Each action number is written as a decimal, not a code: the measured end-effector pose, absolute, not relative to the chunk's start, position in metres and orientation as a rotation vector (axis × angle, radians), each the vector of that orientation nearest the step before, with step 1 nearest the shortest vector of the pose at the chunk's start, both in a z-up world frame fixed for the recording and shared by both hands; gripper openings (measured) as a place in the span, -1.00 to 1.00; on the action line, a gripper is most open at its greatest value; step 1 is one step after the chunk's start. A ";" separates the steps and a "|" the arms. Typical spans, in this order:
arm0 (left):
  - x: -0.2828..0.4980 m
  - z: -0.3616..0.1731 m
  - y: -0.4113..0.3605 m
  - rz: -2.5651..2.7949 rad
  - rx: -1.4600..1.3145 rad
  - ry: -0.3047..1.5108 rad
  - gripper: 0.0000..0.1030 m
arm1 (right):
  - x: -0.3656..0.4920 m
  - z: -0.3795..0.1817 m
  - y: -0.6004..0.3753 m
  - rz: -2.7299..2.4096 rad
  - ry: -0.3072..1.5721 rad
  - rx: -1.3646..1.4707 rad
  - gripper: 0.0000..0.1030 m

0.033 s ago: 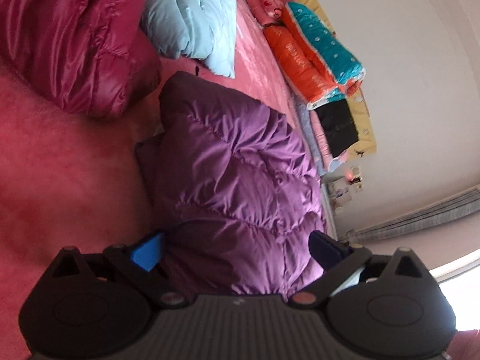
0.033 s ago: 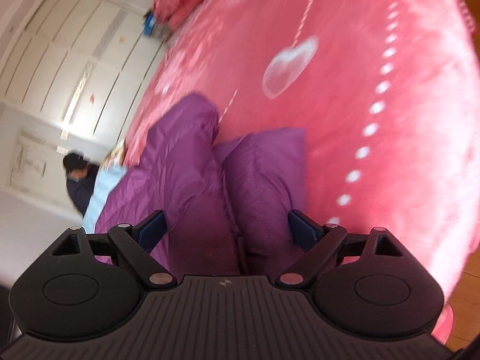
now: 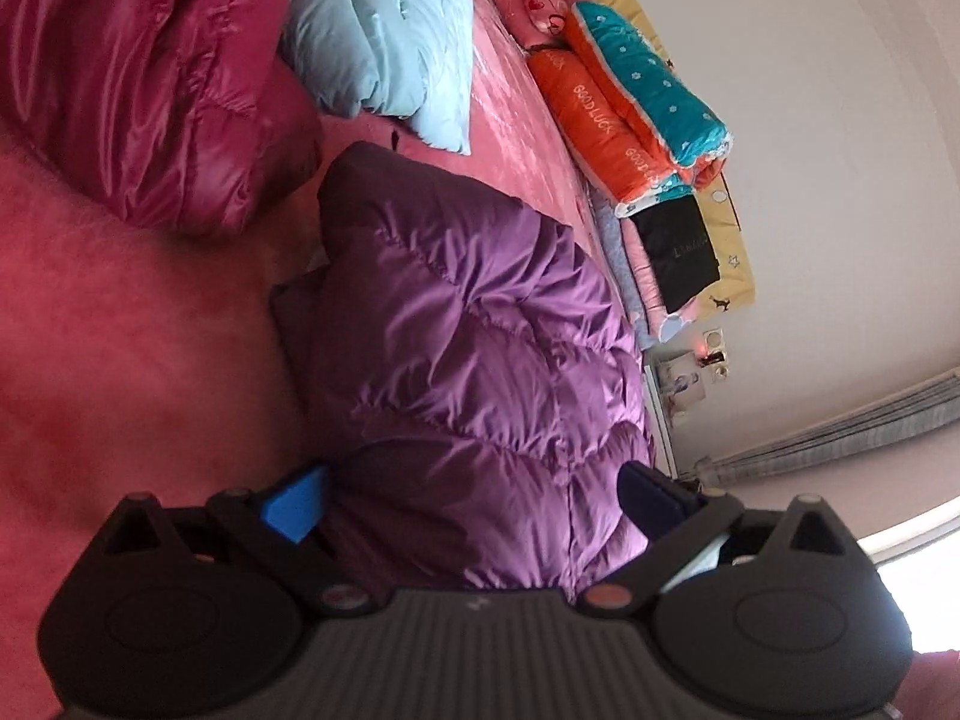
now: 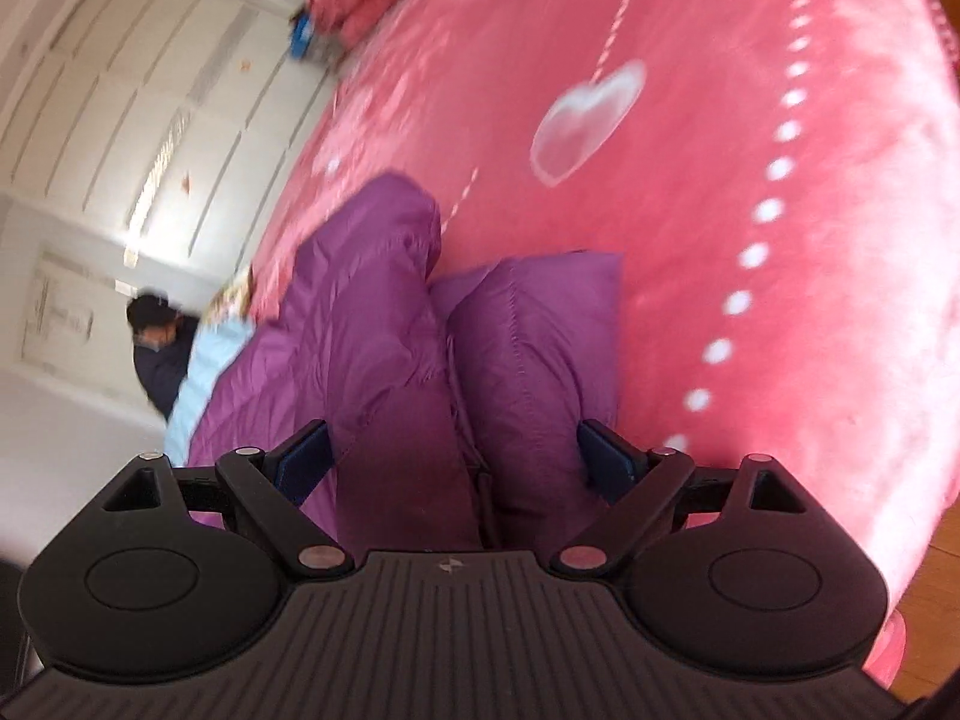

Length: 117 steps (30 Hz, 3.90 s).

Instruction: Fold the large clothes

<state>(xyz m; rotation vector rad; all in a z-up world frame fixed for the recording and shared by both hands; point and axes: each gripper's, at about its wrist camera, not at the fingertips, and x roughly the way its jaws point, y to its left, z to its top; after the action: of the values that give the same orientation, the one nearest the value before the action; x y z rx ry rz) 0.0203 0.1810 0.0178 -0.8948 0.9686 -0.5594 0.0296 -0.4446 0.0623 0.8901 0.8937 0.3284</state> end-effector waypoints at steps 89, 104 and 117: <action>0.324 0.094 -0.084 -0.364 0.409 0.578 0.99 | 0.085 0.152 -0.500 -0.590 0.437 0.397 1.00; 0.147 0.045 -0.052 -0.351 0.084 0.610 0.99 | -0.031 0.126 -0.416 -0.573 0.407 0.424 1.00; 0.003 0.064 -0.043 -0.387 0.029 0.536 0.99 | -0.126 0.143 -0.312 -0.575 0.373 0.331 1.00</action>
<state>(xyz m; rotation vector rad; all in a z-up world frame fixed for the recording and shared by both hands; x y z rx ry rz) 0.0028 -0.0430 0.0640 0.0289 0.5357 -0.3866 -0.1261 -0.3125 0.1433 0.3309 0.3728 -0.5754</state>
